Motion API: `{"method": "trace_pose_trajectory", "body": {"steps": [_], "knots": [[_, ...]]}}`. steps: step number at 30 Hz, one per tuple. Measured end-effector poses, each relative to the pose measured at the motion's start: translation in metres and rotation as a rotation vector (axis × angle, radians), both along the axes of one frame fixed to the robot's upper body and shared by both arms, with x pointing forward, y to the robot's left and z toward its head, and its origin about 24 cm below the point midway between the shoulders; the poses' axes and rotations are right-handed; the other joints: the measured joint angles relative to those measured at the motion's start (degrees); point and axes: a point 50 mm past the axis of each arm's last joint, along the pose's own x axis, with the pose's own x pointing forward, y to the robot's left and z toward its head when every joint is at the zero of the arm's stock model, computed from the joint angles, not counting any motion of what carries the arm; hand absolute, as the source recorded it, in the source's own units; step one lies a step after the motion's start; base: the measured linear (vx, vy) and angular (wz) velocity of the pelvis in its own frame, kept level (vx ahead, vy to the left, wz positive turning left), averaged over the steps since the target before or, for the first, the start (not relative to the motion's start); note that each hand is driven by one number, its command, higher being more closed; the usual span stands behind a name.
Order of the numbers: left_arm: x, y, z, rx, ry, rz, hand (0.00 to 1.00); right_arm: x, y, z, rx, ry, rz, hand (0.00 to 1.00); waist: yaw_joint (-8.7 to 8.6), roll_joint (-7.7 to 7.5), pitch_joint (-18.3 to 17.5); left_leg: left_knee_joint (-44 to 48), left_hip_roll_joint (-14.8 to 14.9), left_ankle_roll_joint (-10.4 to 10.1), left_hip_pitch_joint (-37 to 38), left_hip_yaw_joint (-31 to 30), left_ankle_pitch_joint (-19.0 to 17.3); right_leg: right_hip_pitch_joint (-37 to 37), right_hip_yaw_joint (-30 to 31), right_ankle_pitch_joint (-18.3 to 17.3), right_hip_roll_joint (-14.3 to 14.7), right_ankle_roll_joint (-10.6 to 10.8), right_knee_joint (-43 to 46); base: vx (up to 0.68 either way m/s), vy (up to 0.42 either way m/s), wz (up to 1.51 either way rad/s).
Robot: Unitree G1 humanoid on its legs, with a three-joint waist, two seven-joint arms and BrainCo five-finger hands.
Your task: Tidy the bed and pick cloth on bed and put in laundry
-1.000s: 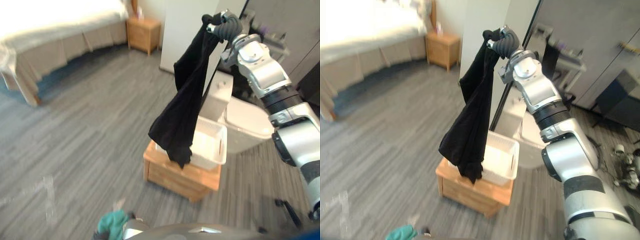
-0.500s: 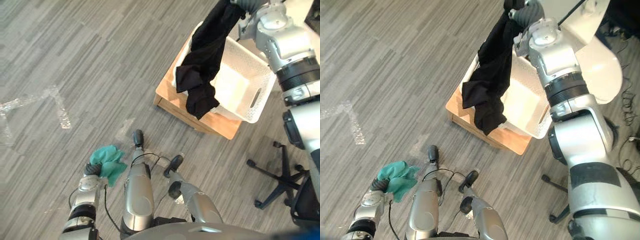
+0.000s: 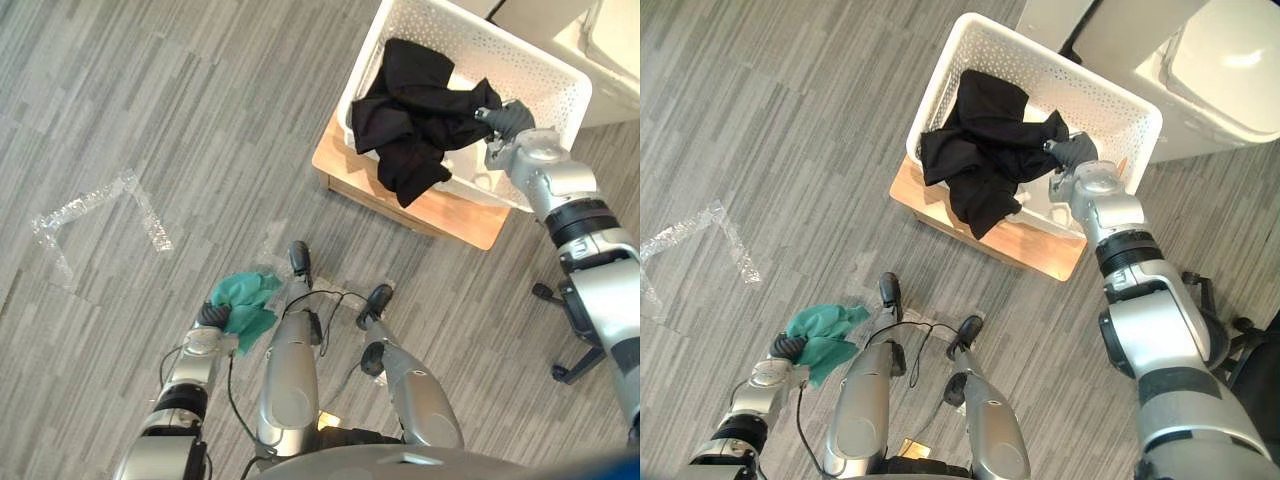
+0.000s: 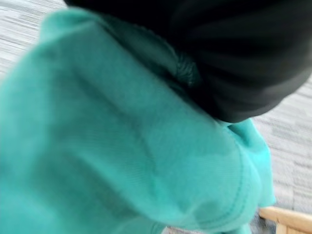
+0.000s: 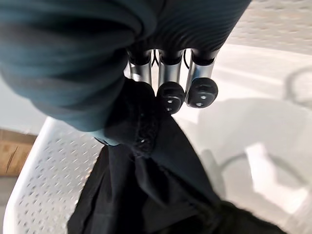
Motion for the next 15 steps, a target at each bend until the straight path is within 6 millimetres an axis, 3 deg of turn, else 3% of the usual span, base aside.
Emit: {"method": "trace_pose_trajectory", "body": {"steps": [7,15], "knots": [[0.009,-0.02,-0.004,-0.053,0.015,-0.029,1.0,-0.001,0.007,-0.016,-0.044,0.007,-0.019,0.0,-0.52,3.62,0.4,0.0,-0.2,-0.2,-1.5,-1.4,0.1,-3.6,1.6,-1.0,-0.8,-0.1,3.3,-0.01,0.051,-0.1],[0.008,-0.023,-0.007,-0.124,-0.025,0.002,1.0,-0.001,0.011,-0.008,-0.088,-0.05,-0.041,0.0,-0.51,3.91,0.4,0.0,-0.2,-0.2,-2.3,-1.4,0.2,-5.2,2.9,-1.0,-0.8,-0.1,4.1,0.02,0.035,-0.05]]}}
